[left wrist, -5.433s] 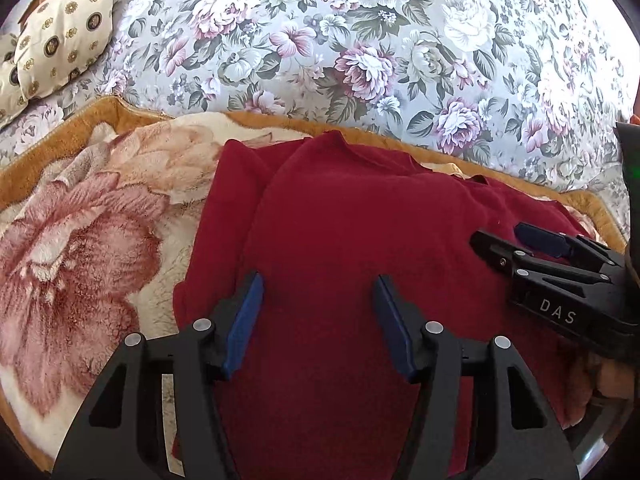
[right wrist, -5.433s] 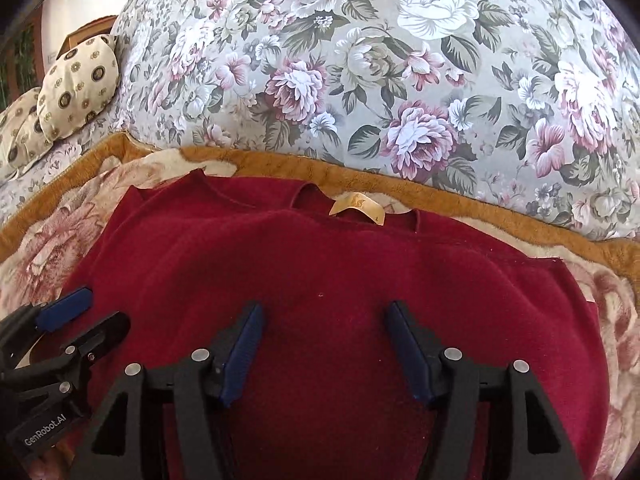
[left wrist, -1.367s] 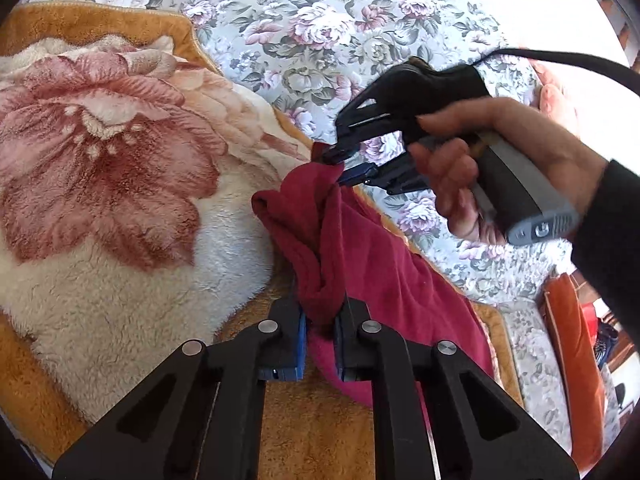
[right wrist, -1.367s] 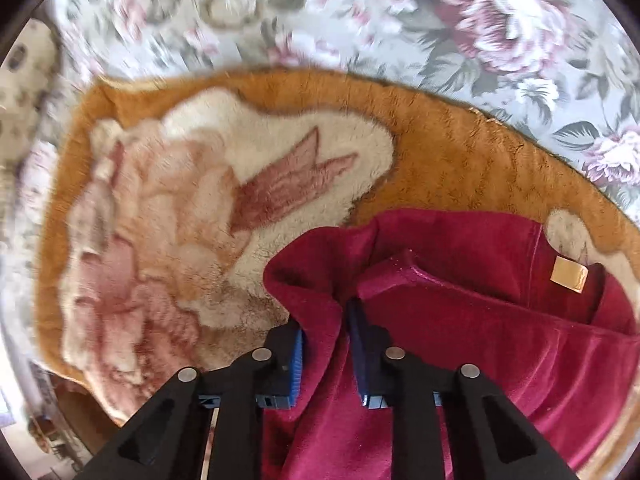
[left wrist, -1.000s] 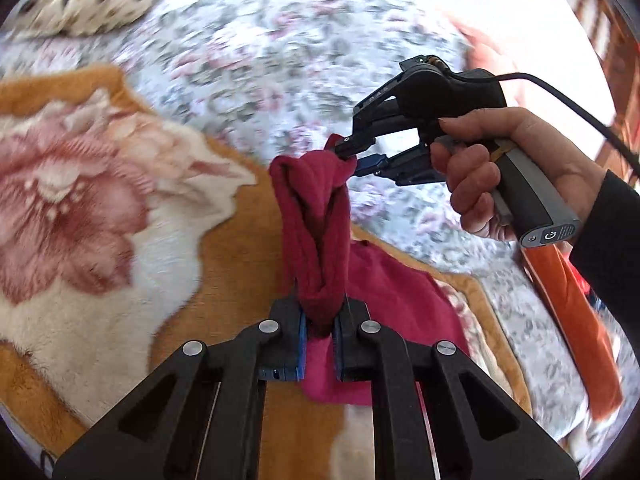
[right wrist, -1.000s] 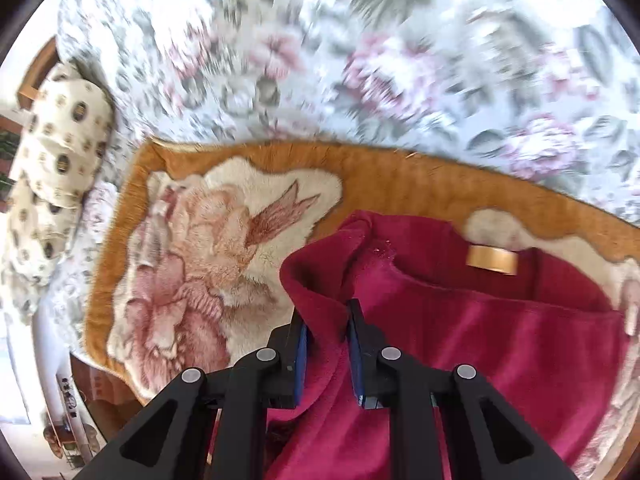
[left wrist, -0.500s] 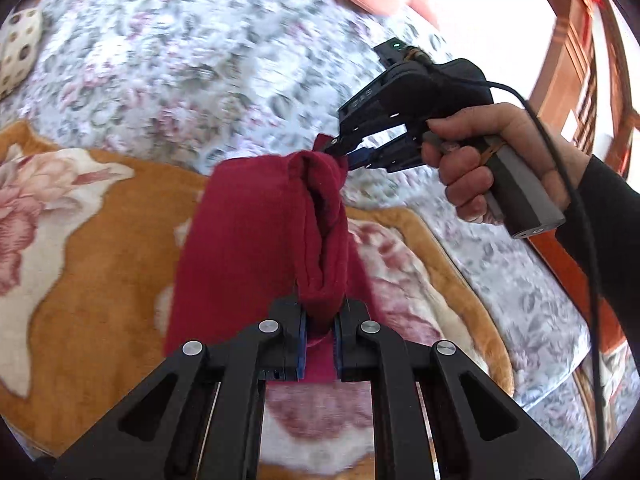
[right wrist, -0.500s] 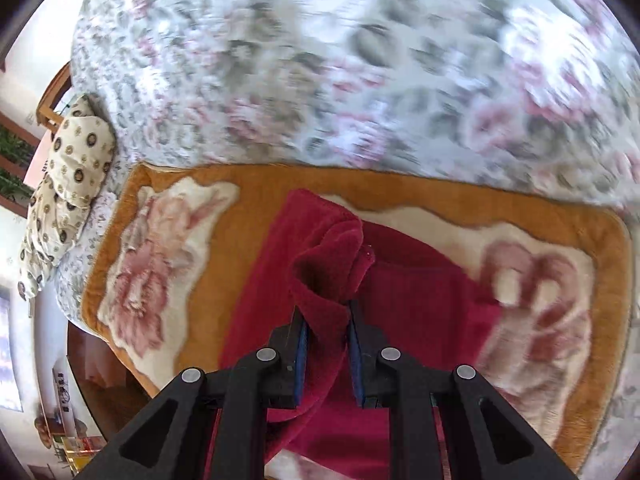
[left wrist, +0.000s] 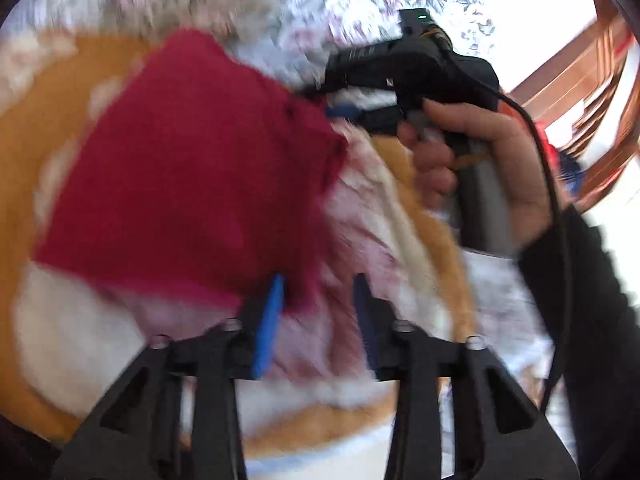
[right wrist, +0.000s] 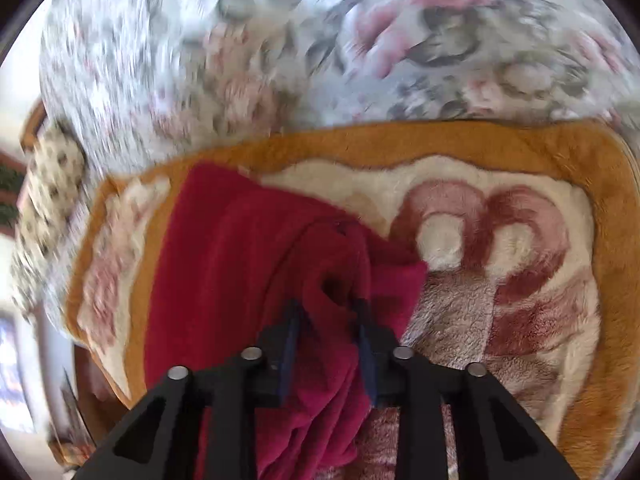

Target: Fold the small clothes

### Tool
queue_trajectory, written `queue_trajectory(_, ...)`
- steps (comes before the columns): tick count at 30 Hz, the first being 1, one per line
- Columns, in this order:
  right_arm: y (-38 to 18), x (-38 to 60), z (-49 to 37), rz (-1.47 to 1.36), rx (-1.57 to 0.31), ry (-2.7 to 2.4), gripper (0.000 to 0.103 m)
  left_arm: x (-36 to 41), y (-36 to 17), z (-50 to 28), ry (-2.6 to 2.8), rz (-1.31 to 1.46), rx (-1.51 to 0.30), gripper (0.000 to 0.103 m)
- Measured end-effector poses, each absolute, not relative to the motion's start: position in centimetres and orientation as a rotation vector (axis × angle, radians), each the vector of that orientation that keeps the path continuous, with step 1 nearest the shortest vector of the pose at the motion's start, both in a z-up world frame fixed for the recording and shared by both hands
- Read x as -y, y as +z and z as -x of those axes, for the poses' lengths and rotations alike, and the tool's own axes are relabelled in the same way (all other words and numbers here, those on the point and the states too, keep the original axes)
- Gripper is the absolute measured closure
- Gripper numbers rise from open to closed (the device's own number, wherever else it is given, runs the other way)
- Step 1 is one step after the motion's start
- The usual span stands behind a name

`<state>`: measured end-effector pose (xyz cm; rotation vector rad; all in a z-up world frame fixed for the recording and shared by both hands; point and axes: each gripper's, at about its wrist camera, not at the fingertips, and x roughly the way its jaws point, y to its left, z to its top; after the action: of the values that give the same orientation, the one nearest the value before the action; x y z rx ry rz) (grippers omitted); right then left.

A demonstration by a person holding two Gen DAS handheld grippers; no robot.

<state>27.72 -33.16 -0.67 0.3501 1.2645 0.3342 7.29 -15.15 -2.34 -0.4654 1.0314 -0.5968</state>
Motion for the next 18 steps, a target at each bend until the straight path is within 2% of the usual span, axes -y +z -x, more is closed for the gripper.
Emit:
queue_trajectory(4, 0.9, 35.8, -25.6, -0.427, -1.140, 0.254, 0.073, 14.6, -2.0, -5.0, -0.681, 0.450, -1.073, 0.062)
queue_trajectory(12, 7.7, 30.6, -14.8, -0.030, -0.762, 0.460, 0.072, 5.9, 4.6, -5.3, -0.496, 0.368, -0.862, 0.062)
queue_trajectory(15, 7.5, 27.4, -11.7, 0.083, -0.691, 0.606, 0.072, 3.6, 4.7, -7.9, -0.404, 0.366, -0.839, 0.062)
queue_trajectory(18, 5.4, 25.3, -11.1, 0.187, -0.684, 0.621, 0.072, 3.5, 3.0, -10.5, -0.413, 0.403, -0.893, 0.062)
